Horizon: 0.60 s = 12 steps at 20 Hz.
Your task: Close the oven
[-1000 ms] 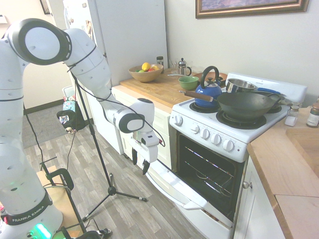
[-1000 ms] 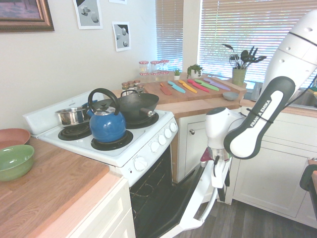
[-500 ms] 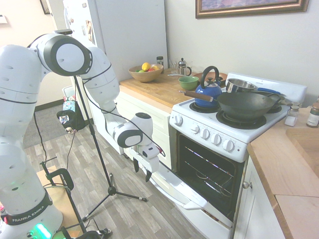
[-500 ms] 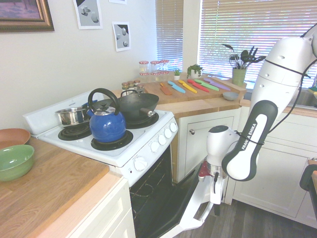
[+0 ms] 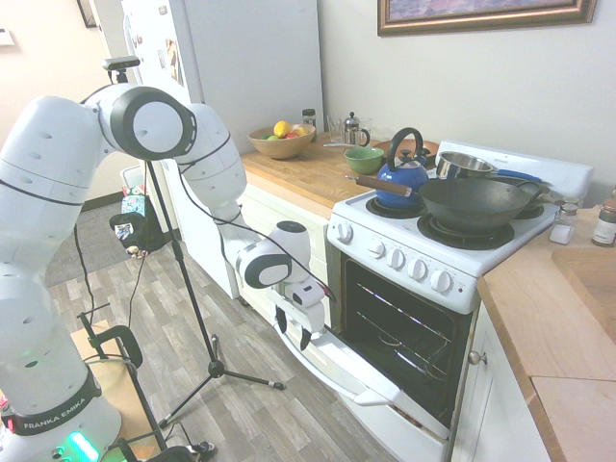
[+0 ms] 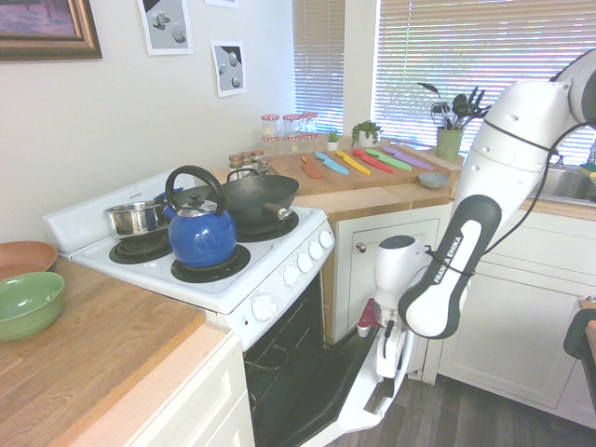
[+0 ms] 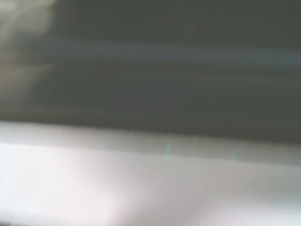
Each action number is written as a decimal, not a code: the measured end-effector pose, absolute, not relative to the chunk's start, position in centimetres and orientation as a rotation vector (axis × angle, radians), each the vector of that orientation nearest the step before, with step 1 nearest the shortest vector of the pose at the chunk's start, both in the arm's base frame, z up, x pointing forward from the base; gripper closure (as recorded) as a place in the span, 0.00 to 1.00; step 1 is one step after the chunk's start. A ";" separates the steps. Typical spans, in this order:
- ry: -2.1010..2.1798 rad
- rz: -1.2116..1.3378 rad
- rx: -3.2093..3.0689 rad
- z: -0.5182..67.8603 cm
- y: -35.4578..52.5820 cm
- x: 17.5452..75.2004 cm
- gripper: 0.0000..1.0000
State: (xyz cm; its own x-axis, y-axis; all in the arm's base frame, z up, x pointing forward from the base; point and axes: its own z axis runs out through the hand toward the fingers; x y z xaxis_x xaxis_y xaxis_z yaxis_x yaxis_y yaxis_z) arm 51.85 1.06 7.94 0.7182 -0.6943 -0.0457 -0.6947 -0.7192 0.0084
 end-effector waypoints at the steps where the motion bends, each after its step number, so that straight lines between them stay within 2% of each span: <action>1: 1.175 0.064 -2.901 8.1 1.4 52.0 0.00; 7: 1.049 -0.072 -2.906 12.3 7.0 54.5 0.00; 12: 1.038 -0.147 -2.899 14.2 7.1 57.1 0.00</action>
